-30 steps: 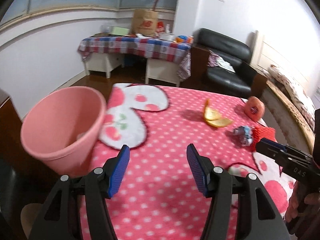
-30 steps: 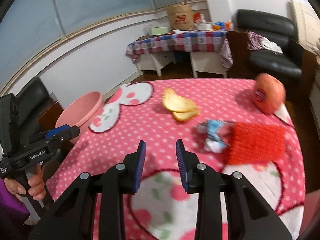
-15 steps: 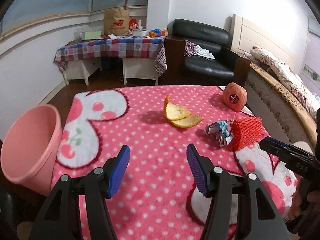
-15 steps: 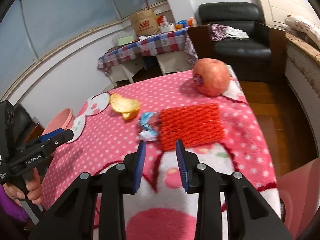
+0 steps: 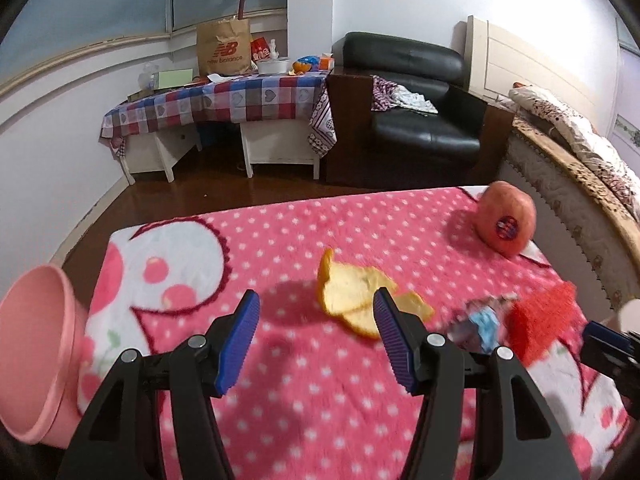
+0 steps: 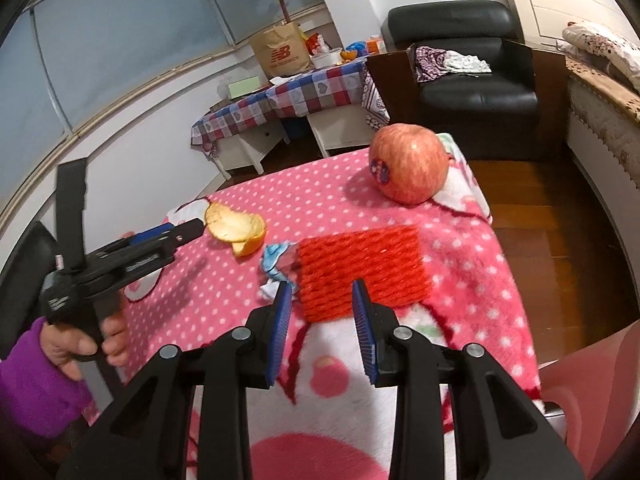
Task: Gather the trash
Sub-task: 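Grasp the orange peel with the left tool while the right tool grasps the red foam net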
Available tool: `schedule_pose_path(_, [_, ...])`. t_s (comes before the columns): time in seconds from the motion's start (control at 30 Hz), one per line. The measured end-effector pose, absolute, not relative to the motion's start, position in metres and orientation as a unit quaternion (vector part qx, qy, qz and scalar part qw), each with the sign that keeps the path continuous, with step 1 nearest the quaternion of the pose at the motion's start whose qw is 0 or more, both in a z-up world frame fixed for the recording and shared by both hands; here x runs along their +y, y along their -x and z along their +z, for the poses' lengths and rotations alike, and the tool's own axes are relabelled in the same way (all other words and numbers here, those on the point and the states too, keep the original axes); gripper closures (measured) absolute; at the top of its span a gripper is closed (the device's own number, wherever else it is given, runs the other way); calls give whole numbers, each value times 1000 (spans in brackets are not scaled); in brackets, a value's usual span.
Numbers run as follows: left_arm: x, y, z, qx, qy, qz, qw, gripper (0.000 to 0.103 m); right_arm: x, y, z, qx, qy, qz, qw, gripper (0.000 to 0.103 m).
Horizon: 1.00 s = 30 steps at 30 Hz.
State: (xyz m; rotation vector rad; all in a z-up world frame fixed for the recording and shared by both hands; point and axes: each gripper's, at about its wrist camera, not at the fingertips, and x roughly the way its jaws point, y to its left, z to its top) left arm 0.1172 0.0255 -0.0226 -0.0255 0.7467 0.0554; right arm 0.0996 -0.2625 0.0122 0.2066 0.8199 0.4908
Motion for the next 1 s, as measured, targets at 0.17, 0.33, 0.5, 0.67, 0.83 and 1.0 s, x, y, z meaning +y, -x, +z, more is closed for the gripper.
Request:
schedule_pose_path(0.17, [27, -141, -36, 376, 29, 23, 926, 69, -259, -98, 12, 396, -106, 256, 875, 59])
schedule_pose_path(0.33, [32, -143, -39, 377, 48, 14, 925, 98, -250, -98, 10, 400, -95, 267, 872, 59])
schedule_pose_path(0.5, [40, -124, -29, 360, 59, 10, 931, 98, -281, -114, 12, 389, -116, 214, 888, 59])
schedule_pose_path(0.67, [46, -103, -22, 355, 85, 3, 931, 98, -298, -145, 0, 413, -149, 202, 875, 54])
schedule_pose_path(0.83, [46, -84, -17, 353, 95, -1, 931, 98, -292, -160, -22, 448, -179, 225, 846, 54])
schedule_pose_path(1.0, [51, -66, -14, 353, 106, 1, 930, 98, -285, -146, -22, 440, -177, 243, 846, 82])
